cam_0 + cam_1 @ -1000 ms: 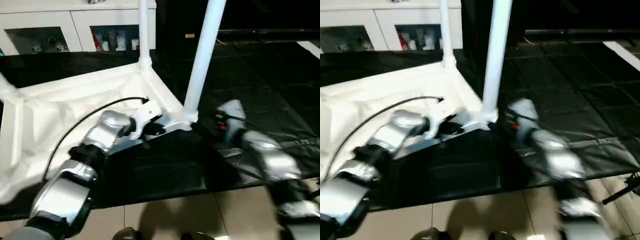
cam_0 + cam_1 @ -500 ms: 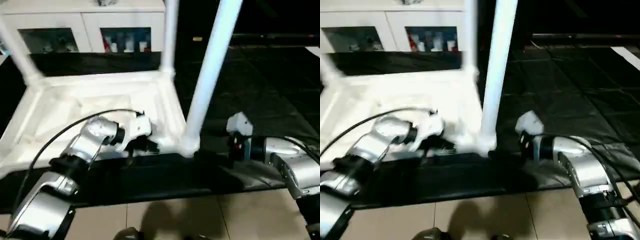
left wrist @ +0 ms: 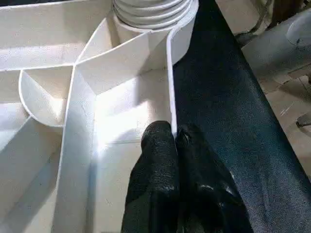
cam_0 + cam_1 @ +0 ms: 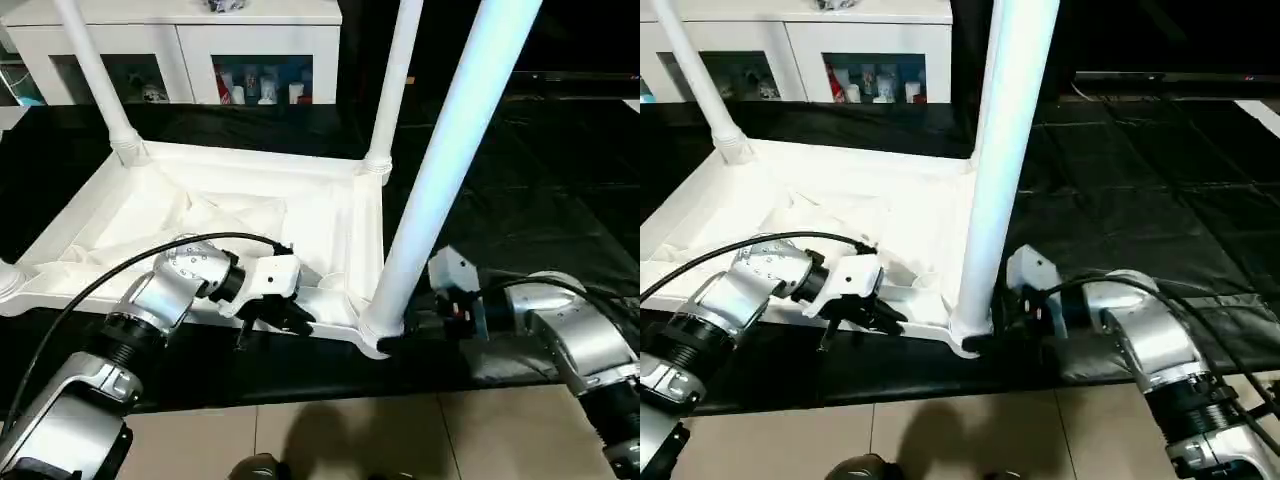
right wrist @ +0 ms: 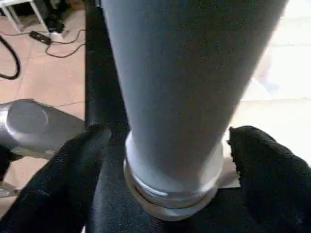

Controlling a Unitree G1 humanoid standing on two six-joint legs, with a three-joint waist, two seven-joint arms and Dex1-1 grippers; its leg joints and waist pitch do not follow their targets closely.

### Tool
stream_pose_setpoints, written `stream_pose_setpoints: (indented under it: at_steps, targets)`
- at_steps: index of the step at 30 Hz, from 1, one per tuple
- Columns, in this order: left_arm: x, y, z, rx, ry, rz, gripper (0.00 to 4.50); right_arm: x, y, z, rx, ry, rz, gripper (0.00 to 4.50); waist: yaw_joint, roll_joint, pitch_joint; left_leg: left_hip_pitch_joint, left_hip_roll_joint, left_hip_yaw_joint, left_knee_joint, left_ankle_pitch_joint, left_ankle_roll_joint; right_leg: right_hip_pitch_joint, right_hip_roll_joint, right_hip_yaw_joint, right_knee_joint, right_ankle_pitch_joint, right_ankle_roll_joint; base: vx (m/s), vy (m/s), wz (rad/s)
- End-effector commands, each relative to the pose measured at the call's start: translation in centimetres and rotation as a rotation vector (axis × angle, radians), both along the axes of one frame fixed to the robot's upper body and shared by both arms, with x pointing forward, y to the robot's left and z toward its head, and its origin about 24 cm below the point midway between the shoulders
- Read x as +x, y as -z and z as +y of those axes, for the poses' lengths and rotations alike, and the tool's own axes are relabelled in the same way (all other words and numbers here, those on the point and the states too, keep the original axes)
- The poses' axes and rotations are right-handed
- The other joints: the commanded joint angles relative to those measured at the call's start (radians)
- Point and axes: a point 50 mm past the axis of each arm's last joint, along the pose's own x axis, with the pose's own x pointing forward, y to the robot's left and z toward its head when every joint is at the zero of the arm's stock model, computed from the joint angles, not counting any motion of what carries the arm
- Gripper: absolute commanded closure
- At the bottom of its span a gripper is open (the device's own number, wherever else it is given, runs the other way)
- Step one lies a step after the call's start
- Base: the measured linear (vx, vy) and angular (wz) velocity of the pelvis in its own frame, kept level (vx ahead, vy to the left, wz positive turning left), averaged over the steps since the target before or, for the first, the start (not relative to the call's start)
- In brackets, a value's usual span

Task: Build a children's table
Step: Rotate leg to tighten

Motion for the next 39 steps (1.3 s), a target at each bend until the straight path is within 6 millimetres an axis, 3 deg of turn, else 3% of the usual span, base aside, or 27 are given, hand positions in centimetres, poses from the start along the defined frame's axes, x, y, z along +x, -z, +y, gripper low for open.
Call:
stream_pose_setpoints:
  at_steps: [1,5,19,31,35,36,37,38,39]
  targets:
    - [-0.6,-0.1,-1.1,0.020,0.095,-0.012,4.50,0.1,-0.3,0.3,0.009,-0.036,0.001,0.49,-0.005,-0.009,-0.082,0.033,0.132,-0.062,-0.091,-0.234,-0.010,0.043,-0.128,0.085,-0.073,-0.315,-0.193,0.000,0.000,0.00]
    - [-0.6,-0.1,-1.1,0.018,0.091,-0.013,4.50,0.1,-0.2,0.4,0.012,-0.043,0.009,0.84,-0.005,-0.005,-0.082,0.034,0.134,-0.062,-0.092,-0.227,-0.008,0.041,-0.126,0.085,-0.073,-0.316,-0.187,0.000,0.000,0.00]
    - [-0.6,0.0,-1.1,0.019,0.085,-0.011,4.50,-0.2,0.1,0.5,0.028,-0.047,0.025,1.88,-0.004,-0.007,-0.083,0.033,0.132,-0.062,-0.091,-0.227,-0.011,0.043,-0.126,0.084,-0.073,-0.319,-0.186,0.000,0.000,0.00]
    - [-0.5,0.1,-1.1,-0.005,0.042,0.001,4.50,-0.7,0.8,1.0,0.049,-0.013,0.049,2.00,-0.004,-0.006,-0.082,0.034,0.131,-0.062,-0.091,-0.229,-0.010,0.043,-0.128,0.085,-0.075,-0.331,-0.186,0.000,0.000,0.00]
    - [1.0,-0.4,-2.2,-0.096,-0.124,-0.004,4.50,1.4,2.2,1.1,-0.017,0.234,0.051,2.04,-0.019,-0.008,-0.071,0.037,0.128,-0.068,-0.095,-0.304,-0.043,0.039,-0.127,0.081,-0.085,-0.435,-0.175,0.000,0.000,0.00]
    - [2.2,-0.9,-3.1,-0.163,-0.246,0.005,4.50,3.0,2.8,1.6,-0.017,0.406,0.044,2.14,-0.030,-0.010,-0.063,0.051,0.121,-0.071,-0.089,-0.370,-0.063,0.029,-0.129,0.077,-0.102,-0.544,-0.153,0.000,0.000,0.00]
    - [2.2,-0.9,-3.1,-0.163,-0.246,0.005,4.50,3.0,2.8,1.6,-0.017,0.406,0.044,2.22,-0.038,-0.007,-0.059,0.060,0.116,-0.072,-0.084,-0.408,-0.077,0.023,-0.129,0.071,-0.109,-0.605,-0.141,-0.060,0.000,-0.03]
    - [3.0,-1.4,-3.7,-0.201,-0.324,-0.003,4.50,3.9,3.1,2.1,-0.013,0.511,0.050,2.22,-0.052,-0.009,-0.059,0.064,0.112,-0.084,-0.079,-0.462,-0.094,0.029,-0.134,0.055,-0.125,-0.700,-0.095,-0.066,0.018,-0.10]
    - [3.8,-1.9,-4.3,-0.233,-0.407,-0.008,4.50,4.8,3.3,2.6,-0.011,0.609,0.058,2.29,-0.065,-0.004,-0.059,0.063,0.117,-0.095,-0.082,-0.493,-0.103,0.040,-0.134,0.036,-0.134,-0.714,-0.062,-0.066,0.018,-0.10]
